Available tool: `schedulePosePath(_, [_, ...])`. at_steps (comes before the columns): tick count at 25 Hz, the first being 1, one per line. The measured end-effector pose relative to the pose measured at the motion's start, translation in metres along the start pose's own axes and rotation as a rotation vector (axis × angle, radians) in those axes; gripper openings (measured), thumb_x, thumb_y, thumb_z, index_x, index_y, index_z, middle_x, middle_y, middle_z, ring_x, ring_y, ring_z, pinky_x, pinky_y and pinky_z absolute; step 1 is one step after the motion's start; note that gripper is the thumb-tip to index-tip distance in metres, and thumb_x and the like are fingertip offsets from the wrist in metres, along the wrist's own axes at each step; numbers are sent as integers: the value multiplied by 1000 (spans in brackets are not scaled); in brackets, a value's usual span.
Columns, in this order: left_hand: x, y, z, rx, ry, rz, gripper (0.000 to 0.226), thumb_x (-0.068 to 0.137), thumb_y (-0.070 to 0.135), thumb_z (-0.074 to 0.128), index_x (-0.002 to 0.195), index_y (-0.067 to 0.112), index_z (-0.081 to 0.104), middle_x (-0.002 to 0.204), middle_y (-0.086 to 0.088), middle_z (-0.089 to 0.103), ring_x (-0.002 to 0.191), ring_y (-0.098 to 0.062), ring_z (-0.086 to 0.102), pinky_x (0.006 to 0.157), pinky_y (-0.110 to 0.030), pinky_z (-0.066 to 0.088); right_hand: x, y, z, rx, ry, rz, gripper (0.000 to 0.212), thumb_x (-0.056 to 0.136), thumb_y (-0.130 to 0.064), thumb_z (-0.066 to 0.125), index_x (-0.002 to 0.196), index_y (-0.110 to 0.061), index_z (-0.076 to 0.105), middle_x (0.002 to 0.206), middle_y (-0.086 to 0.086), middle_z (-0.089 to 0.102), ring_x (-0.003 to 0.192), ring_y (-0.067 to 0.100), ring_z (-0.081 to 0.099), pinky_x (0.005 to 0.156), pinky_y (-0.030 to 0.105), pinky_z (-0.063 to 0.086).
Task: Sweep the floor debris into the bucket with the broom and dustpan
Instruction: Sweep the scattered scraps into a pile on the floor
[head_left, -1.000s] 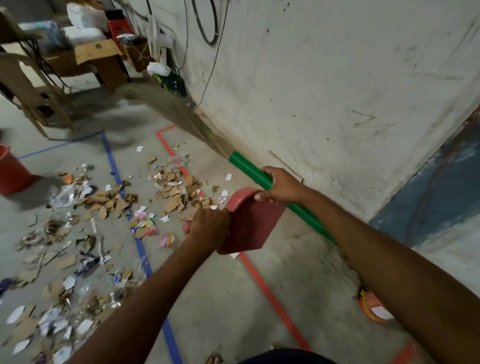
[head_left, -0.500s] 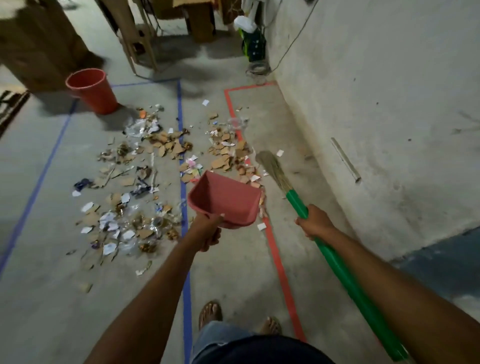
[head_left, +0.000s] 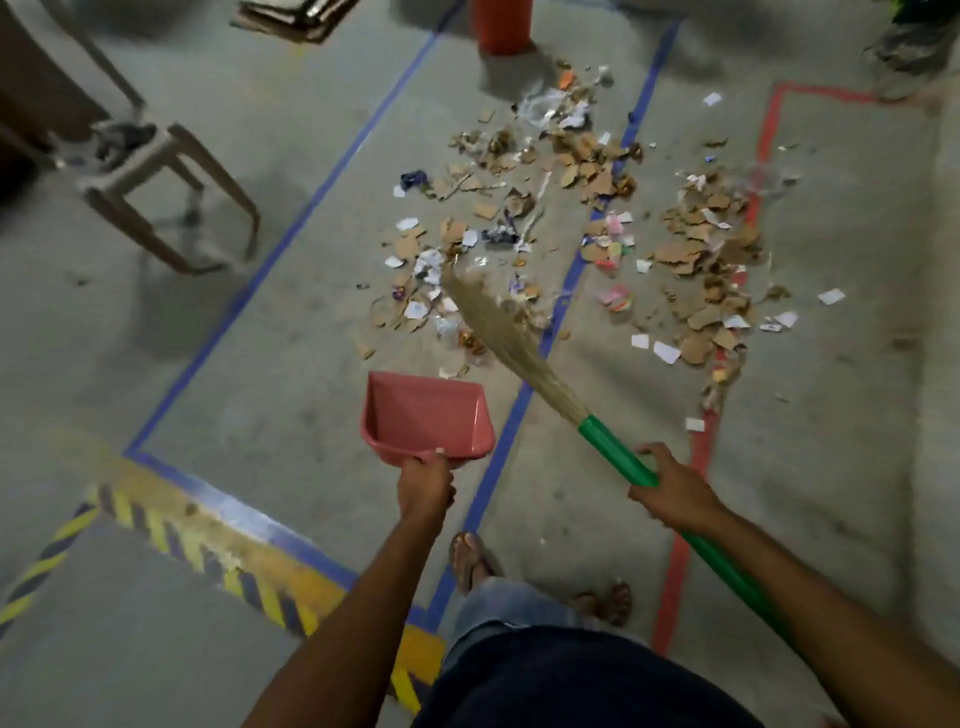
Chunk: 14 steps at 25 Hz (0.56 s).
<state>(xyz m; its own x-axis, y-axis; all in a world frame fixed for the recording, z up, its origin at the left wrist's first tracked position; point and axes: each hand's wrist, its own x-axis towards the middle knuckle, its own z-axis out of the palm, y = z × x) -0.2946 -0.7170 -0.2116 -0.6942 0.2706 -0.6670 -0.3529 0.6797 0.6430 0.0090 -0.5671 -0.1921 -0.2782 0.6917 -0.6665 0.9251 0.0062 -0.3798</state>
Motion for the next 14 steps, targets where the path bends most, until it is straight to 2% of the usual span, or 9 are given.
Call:
schedulePosePath(2, [19,-28,-36,-49,116,-71,33,96,36,56,102,4,58,78,-13,69,52,-24,61,47,-30,46,11,-37,33,-110,-134,14,30,87,-43,63,111,-27,54,95,8,73,79,28,72,67,37,57])
schedulePosePath(4, [34,-55,-67,-89,181,-124,38,90,39,54,102,3,59,78,-14,68,52,-27,61,49,-31,46,23,-68,67,-243,-161,-39,31,90,-46,59,109,-20,60,109,11,70,96,31,68,72,34,50])
schedulePosePath(7, [51,-94,-101,-116,236,-194,38,90,41,54,97,4,58,76,-16,66,54,-29,59,53,-38,52,41,-109,123,-351,-354,-114,35,87,-41,61,114,-18,57,112,12,69,97,32,67,76,35,51])
schedulePosePath(10, [75,-146,-120,-86,343,-294,51,85,54,55,98,5,61,80,-16,69,64,-37,67,61,-44,59,57,-128,181,-436,-521,-199,38,89,-39,58,121,-19,51,115,12,67,99,34,66,80,38,52])
schedulePosePath(12, [83,-169,-124,-133,360,-340,43,89,49,57,90,6,59,74,-15,67,53,-32,61,55,-38,52,67,-133,217,-504,-530,-276,42,87,-41,54,124,-22,49,116,12,68,100,35,66,79,38,51])
schedulePosePath(14, [91,-182,-124,-184,371,-355,32,98,34,57,86,4,58,69,-17,62,45,-24,50,51,-31,44,82,-134,254,-545,-560,-322,55,87,-40,57,137,-22,41,121,13,67,103,36,66,80,38,51])
